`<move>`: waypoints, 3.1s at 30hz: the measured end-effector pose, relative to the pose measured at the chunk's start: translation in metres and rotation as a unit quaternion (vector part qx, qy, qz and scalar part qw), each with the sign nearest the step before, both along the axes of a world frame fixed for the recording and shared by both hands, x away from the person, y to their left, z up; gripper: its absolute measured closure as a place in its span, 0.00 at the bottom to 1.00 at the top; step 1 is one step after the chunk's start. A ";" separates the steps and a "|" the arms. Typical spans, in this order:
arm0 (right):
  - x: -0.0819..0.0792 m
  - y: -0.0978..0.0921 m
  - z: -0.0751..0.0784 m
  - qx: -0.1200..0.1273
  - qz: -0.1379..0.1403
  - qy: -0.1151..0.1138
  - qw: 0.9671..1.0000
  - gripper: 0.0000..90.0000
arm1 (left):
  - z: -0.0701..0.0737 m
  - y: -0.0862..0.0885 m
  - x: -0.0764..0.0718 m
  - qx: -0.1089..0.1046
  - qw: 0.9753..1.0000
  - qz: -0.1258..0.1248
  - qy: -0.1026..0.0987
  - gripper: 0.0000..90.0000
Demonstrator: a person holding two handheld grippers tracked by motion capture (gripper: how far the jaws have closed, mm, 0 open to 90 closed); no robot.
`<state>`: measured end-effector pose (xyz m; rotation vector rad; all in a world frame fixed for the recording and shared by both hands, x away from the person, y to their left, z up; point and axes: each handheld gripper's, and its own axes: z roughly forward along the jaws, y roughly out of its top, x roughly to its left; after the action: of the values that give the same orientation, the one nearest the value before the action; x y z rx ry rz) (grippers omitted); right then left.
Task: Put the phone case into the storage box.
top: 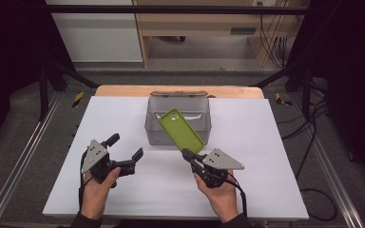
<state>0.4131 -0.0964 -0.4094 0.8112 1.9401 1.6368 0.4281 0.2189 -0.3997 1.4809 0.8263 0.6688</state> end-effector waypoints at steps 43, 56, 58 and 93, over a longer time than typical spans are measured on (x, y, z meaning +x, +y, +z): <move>-0.021 0.050 -0.014 0.073 0.014 0.010 0.997 0.98 | -0.003 -0.035 -0.033 -0.131 0.990 0.057 0.023 0.04; -0.029 0.061 -0.019 0.061 0.021 0.005 0.998 0.98 | -0.014 -0.042 -0.035 -0.155 0.986 0.042 0.036 0.23; -0.030 0.063 -0.020 0.059 0.024 0.005 0.998 0.98 | -0.014 -0.041 -0.036 -0.165 0.985 0.040 0.040 0.33; -0.036 0.082 -0.035 0.068 0.043 0.021 0.997 0.98 | -0.031 -0.037 -0.033 -0.242 0.964 0.034 0.103 0.75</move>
<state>0.3776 -0.0143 -0.4448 0.8296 1.9323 1.8325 0.3950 0.1819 -0.4302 1.0882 1.1155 0.3283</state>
